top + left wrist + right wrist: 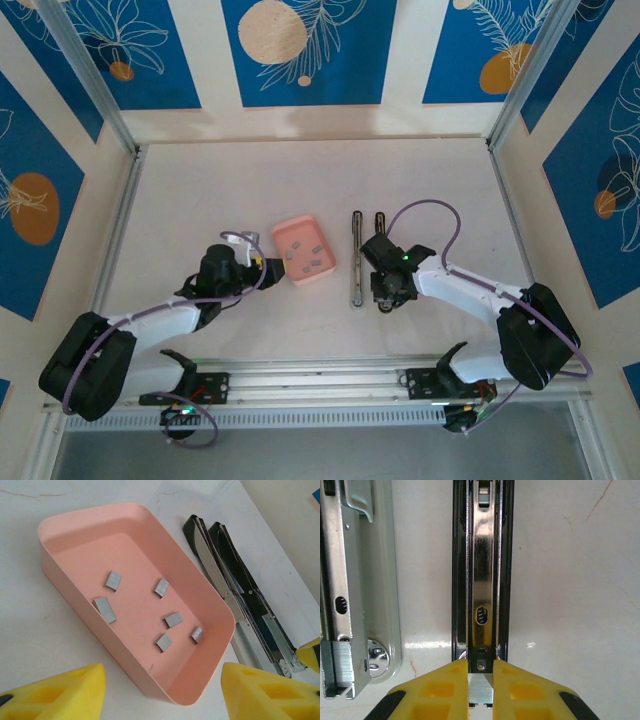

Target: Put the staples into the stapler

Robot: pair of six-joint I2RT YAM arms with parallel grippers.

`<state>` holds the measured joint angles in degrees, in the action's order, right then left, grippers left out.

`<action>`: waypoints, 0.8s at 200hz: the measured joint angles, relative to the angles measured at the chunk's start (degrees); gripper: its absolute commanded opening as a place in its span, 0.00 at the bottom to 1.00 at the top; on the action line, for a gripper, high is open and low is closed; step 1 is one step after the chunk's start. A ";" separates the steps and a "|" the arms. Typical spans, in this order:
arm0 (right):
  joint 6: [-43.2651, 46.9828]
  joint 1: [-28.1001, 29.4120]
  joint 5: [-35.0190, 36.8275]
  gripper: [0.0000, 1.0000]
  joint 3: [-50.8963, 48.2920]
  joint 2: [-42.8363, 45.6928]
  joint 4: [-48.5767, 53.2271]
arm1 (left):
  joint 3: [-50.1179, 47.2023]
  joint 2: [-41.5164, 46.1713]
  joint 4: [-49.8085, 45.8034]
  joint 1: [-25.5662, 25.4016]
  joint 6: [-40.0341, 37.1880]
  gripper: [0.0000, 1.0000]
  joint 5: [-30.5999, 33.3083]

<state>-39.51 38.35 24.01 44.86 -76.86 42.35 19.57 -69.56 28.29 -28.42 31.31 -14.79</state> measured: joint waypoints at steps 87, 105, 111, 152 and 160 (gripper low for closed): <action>-0.02 -0.46 -0.63 0.16 -0.02 -0.28 -0.42 | 0.00 0.00 0.02 -0.02 0.00 0.62 0.00; -0.04 -0.96 -0.92 0.16 -0.04 -0.28 -0.52 | 0.00 0.00 0.00 -0.02 0.00 0.62 0.00; -0.02 -1.09 -1.05 0.16 -0.04 -0.28 -0.57 | 0.00 0.00 0.00 -0.02 0.00 0.62 0.00; -0.02 -1.46 -1.55 0.16 -0.04 -0.28 -1.01 | 0.00 0.00 0.02 -0.11 0.00 0.62 0.00; -0.02 -1.51 -1.64 0.16 -0.04 -0.28 -1.18 | 0.00 0.00 0.00 -0.15 0.00 0.62 0.00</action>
<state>-39.53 36.84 22.37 44.82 -77.14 41.17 19.57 -69.56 28.29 -28.58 31.31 -14.79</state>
